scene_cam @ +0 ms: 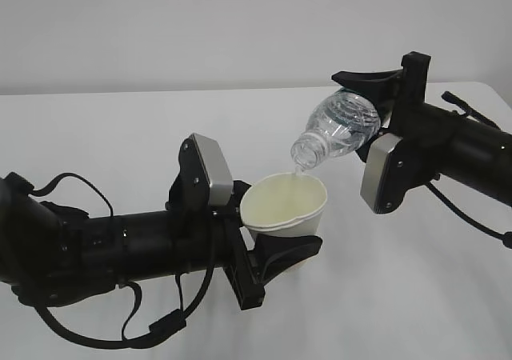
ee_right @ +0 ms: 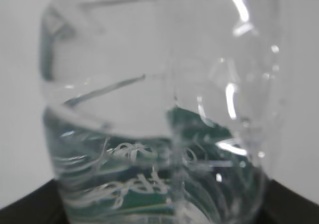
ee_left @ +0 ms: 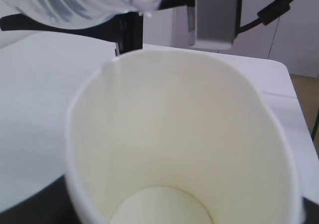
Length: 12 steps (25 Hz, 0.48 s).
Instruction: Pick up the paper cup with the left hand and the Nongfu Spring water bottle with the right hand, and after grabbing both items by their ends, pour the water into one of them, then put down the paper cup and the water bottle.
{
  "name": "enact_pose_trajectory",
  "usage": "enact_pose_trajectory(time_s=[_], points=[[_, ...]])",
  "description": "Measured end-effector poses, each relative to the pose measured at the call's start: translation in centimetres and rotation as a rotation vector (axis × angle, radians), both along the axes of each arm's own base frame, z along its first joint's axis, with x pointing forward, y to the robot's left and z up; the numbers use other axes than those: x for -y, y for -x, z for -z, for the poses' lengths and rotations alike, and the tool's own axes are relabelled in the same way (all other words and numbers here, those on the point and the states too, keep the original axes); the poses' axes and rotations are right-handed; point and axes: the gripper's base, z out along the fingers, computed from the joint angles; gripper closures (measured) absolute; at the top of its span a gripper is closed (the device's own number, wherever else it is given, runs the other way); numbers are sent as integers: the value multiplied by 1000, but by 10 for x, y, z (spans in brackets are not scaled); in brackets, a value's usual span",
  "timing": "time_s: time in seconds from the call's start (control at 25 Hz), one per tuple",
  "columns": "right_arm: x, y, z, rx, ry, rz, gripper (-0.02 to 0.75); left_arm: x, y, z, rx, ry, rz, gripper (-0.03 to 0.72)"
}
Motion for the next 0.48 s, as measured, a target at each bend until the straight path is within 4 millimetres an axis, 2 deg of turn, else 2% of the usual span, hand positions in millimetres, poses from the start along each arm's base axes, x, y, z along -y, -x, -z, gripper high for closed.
enact_pose_trajectory(time_s=[0.48], points=[[0,0,0,7,8,0,273,0,0,0,0,0,1,226]])
